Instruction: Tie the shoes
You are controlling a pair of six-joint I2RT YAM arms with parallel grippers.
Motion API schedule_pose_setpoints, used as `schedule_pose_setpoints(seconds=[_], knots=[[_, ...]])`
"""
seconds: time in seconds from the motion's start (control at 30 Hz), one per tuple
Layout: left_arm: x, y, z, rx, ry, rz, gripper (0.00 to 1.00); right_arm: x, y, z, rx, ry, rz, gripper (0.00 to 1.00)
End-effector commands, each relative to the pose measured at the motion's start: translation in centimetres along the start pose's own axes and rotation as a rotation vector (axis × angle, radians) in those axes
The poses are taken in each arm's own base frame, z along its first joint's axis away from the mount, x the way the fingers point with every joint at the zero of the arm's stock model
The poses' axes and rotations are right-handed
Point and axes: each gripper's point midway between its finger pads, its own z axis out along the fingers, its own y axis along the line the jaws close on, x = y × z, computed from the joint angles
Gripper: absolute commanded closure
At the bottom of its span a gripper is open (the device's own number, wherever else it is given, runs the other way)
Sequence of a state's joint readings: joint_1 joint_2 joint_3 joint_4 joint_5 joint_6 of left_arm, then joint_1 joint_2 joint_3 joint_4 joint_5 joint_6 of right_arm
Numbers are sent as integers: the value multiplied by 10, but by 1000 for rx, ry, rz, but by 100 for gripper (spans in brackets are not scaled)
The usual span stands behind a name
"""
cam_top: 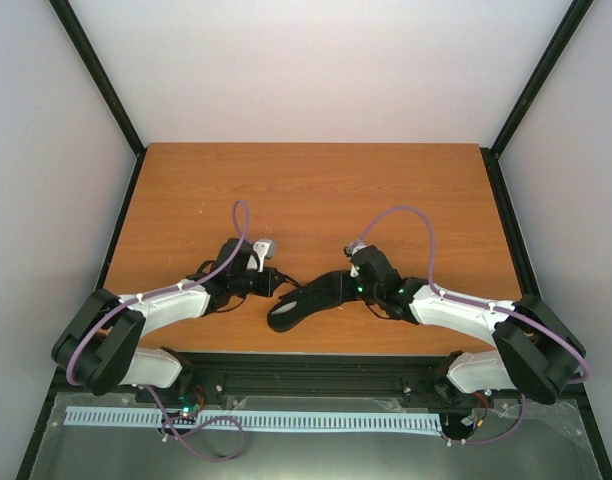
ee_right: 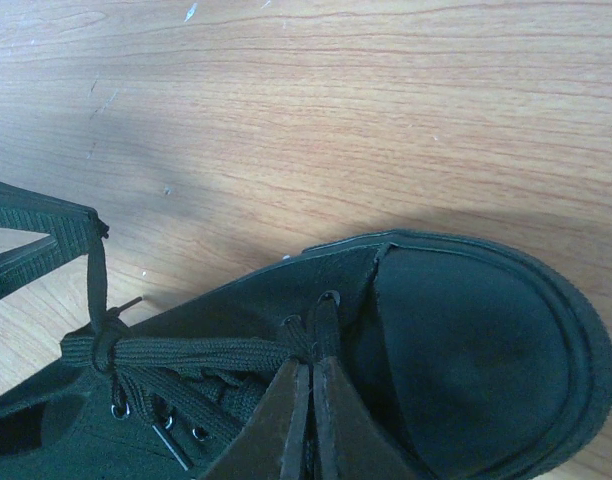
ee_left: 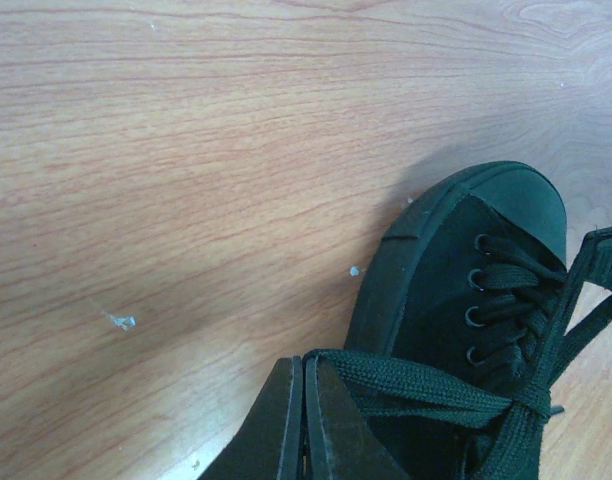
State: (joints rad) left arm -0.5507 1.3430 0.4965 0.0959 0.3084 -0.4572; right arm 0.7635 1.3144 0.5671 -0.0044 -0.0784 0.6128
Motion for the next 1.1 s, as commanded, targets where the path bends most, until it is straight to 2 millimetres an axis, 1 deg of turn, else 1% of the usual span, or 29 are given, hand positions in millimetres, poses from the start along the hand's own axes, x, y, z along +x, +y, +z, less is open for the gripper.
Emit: schedule_pose_setpoints(seconds=[0.0, 0.27, 0.5, 1.07], knots=[[-19, 9, -1, -62, -46, -24, 99, 1, -13, 0, 20, -2, 27, 97], [-19, 16, 1, -95, -45, -39, 99, 1, -27, -2, 38, -5, 51, 97], [-17, 25, 1, -124, -43, -56, 99, 3, -34, -4, 46, -6, 65, 97], [-14, 33, 1, -143, -46, -75, 99, 3, -37, -6, 46, -12, 73, 97]])
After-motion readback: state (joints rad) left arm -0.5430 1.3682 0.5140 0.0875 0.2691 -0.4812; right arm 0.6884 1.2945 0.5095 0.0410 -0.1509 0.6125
